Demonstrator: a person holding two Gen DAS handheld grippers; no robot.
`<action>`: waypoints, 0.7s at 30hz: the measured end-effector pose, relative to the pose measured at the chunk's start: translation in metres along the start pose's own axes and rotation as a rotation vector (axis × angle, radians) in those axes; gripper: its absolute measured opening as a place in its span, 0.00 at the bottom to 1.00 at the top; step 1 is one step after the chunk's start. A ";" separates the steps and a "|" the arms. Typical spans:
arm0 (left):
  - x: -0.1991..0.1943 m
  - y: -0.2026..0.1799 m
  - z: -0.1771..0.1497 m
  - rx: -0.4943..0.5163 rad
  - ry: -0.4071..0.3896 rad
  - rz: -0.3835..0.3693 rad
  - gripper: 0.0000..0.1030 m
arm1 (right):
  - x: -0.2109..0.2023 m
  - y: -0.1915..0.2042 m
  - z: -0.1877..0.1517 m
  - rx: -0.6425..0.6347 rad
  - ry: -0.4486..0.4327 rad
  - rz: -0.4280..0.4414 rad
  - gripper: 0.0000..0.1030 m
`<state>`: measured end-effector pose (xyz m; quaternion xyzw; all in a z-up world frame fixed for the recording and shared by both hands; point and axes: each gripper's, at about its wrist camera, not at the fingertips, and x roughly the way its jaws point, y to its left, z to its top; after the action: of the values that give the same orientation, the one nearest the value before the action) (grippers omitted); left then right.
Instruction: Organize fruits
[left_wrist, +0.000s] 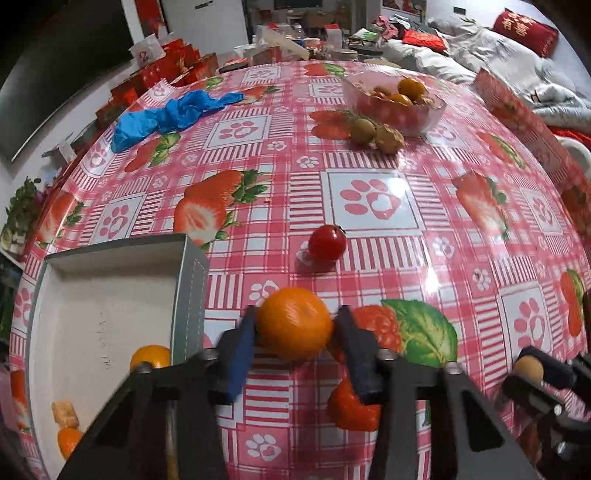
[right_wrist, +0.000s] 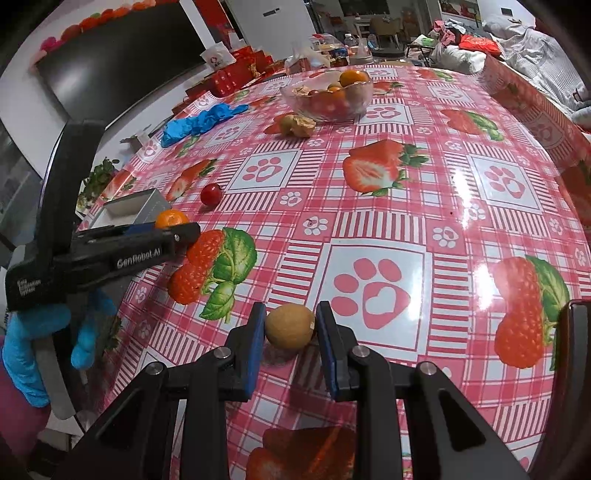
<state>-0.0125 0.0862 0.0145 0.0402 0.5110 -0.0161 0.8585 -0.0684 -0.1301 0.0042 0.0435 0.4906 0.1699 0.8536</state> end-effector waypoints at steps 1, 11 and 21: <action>0.000 0.000 0.000 -0.003 -0.001 -0.001 0.38 | 0.000 0.000 0.000 0.001 0.000 0.000 0.29; -0.038 -0.004 -0.040 -0.064 -0.047 -0.016 0.38 | -0.004 0.000 -0.005 -0.007 -0.004 0.000 0.29; -0.069 0.000 -0.115 -0.149 -0.064 0.020 0.38 | -0.013 0.004 -0.018 -0.022 -0.011 -0.017 0.29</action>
<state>-0.1462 0.0947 0.0208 -0.0191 0.4827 0.0295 0.8751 -0.0908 -0.1323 0.0071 0.0308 0.4844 0.1676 0.8581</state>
